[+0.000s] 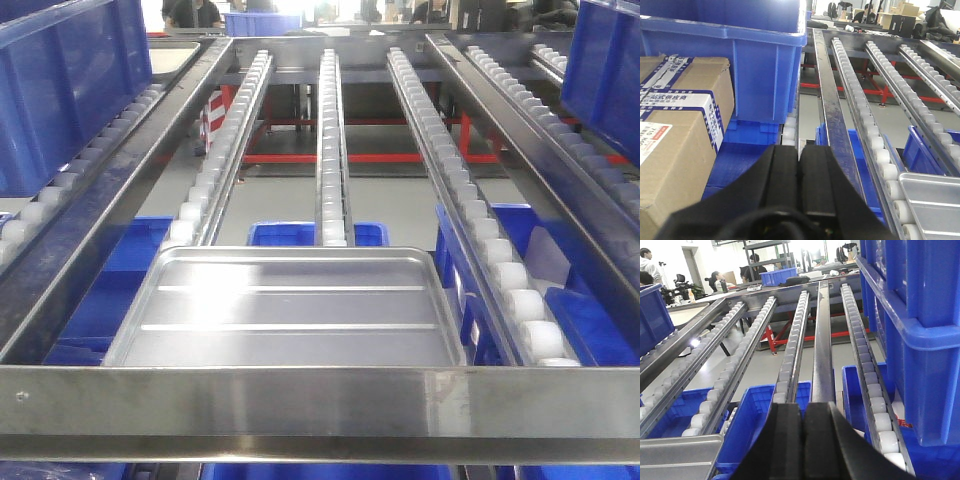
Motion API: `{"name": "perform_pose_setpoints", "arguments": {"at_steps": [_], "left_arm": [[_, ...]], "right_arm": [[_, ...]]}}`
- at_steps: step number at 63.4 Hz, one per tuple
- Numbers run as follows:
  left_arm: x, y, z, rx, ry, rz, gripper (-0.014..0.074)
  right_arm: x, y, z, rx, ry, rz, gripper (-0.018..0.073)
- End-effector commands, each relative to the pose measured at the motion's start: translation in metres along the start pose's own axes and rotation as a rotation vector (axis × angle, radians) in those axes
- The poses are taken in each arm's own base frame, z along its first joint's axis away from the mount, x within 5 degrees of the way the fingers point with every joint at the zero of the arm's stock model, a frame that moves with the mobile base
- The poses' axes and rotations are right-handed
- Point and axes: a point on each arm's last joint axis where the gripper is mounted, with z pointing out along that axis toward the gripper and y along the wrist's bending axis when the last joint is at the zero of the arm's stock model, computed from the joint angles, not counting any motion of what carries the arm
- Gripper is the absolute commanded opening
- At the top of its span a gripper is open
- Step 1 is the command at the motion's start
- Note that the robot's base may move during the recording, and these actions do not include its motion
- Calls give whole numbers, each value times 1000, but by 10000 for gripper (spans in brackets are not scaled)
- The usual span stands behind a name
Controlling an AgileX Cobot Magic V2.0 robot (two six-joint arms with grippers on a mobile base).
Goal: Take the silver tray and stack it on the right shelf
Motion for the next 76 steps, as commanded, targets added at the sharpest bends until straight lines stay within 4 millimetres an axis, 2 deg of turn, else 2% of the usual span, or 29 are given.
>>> {"name": "perform_pose_setpoints", "arguments": {"at_steps": [1, 28, 44, 53, 60, 70, 76], "left_arm": [[-1, -1, 0, 15, -77, -13, -100], [-2, -1, -1, 17, -87, -13, -100], [-22, -4, -4, 43, -265, -18, -100], [-52, -4, -8, 42, -323, -35, -99], [-93, -5, -12, 34, -321, -42, -99], [-150, -5, -10, -3, -151, -55, -99], [-171, -6, 4, -8, -50, -84, -96]], "right_arm": [[-9, 2, -2, -27, -100, -8, 52], [-9, 2, -2, -27, -100, -8, 52], [-10, 3, -2, -29, -112, -8, 52], [-14, 4, -3, -42, -158, -9, 52], [-21, 5, -4, -51, -193, -6, 52], [-49, 11, -7, -44, -187, -6, 52], [-71, 16, -6, -38, -163, -5, 52]]}}
